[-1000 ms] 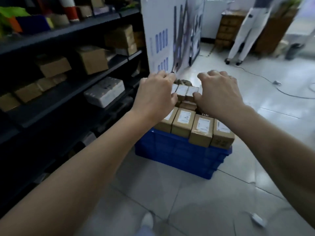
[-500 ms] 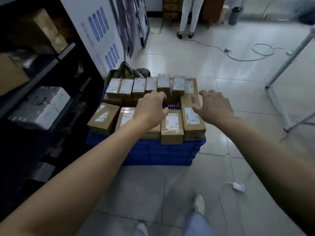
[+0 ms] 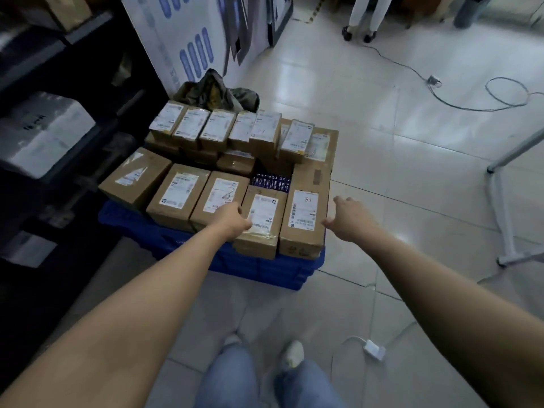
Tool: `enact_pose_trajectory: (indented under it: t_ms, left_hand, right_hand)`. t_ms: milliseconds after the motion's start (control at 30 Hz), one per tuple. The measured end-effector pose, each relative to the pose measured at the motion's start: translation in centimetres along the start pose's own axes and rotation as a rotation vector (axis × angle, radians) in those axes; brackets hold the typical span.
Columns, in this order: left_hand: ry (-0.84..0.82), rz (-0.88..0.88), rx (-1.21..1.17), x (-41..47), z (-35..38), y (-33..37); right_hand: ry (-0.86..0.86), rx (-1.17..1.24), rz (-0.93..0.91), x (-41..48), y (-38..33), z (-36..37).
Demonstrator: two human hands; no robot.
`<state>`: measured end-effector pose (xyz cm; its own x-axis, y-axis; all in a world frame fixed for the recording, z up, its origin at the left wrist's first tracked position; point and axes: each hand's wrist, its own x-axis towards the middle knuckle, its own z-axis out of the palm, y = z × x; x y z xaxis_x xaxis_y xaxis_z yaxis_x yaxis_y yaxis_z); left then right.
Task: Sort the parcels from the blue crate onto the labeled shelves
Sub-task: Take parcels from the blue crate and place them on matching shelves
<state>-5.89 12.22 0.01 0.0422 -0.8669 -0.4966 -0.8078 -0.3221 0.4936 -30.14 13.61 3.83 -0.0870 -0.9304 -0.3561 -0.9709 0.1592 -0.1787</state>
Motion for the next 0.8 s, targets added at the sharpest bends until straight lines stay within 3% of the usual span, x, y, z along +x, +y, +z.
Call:
enact_pose_trajectory:
  t_ms: [200,367,533,800]
  left_hand:
    - [-0.029,-0.139,-0.048,4.8,2.9,-1.7]
    - [0.002,-0.124,-0.023,8.5,5.4,-2.4]
    - [-0.063,-0.137,-0.007,10.7,7.4,-2.7]
    - [0.029,-0.208,0.181,13.0,9.4,-3.0]
  right_hand:
    - [-0.05,0.188,0.054,4.6,2.1,3.5]
    - [-0.077,0.297,0.063,8.4,2.9,7.7]
    - [-0.209,0.493,0.104,11.4,2.8,10.9]
    - [-0.252,0.943,0.367,13.7,3.1,13.3]
